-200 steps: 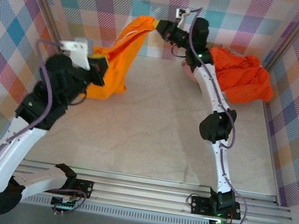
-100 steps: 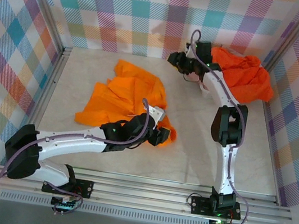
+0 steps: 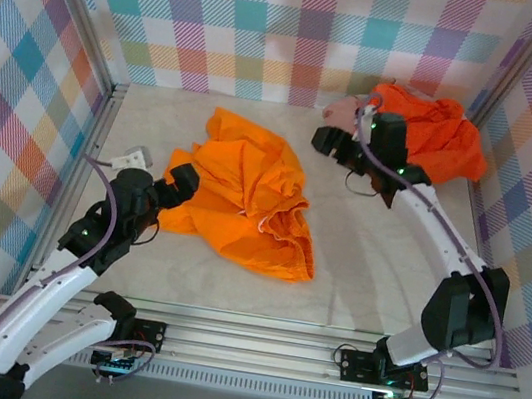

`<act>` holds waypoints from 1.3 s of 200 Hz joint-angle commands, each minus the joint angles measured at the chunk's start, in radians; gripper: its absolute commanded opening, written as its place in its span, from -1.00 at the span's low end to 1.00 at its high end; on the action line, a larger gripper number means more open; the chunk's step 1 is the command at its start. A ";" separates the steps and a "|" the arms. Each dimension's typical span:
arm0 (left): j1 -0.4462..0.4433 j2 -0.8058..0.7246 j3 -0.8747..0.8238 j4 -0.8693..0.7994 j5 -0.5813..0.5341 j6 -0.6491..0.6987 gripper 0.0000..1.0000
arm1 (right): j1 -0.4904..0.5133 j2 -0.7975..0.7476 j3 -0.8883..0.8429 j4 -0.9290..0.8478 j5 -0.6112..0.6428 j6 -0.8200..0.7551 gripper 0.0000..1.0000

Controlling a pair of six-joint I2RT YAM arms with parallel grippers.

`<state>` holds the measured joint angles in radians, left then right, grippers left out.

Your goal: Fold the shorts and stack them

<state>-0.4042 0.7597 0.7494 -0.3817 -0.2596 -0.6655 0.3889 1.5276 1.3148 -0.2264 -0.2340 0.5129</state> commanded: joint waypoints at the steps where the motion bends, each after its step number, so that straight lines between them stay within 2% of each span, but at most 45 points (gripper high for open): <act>1: 0.104 0.050 -0.084 -0.051 0.166 -0.094 1.00 | 0.115 0.053 -0.060 -0.055 0.143 -0.105 0.53; 13: 0.136 0.101 -0.104 -0.007 0.215 -0.103 1.00 | 0.172 0.088 -0.050 -0.109 0.211 -0.135 0.53; 52: 0.198 0.292 -0.101 0.045 0.227 -0.098 1.00 | 0.319 0.197 0.000 -0.259 0.390 -0.126 0.53; 69: 0.235 0.361 -0.089 0.067 0.232 -0.091 0.99 | 0.348 0.238 0.018 -0.301 0.391 -0.078 0.53; 101: 0.261 0.479 -0.079 0.137 0.261 -0.082 0.94 | 0.358 0.284 -0.013 -0.258 0.345 0.034 0.51; 153: 0.262 0.558 -0.116 0.200 0.271 -0.087 0.94 | 0.359 0.368 0.025 -0.227 0.334 0.095 0.29; 182: 0.261 0.572 -0.159 0.229 0.248 -0.090 0.94 | 0.357 0.404 0.037 -0.205 0.334 0.132 0.00; 218: 0.261 0.586 -0.211 0.250 0.245 -0.092 0.93 | 0.337 0.415 0.078 -0.187 0.340 0.140 -0.69; 237: 0.262 0.565 -0.247 0.256 0.249 -0.108 0.93 | 0.304 0.393 0.116 -0.208 0.351 0.108 -0.89; 260: 0.261 0.511 -0.295 0.259 0.245 -0.130 0.92 | 0.245 0.357 0.147 -0.219 0.348 0.064 -1.00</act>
<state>-0.1543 1.3079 0.5240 -0.0849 -0.0086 -0.7570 0.6979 1.9366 1.4105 -0.4355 0.0975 0.6228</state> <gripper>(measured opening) 0.965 0.065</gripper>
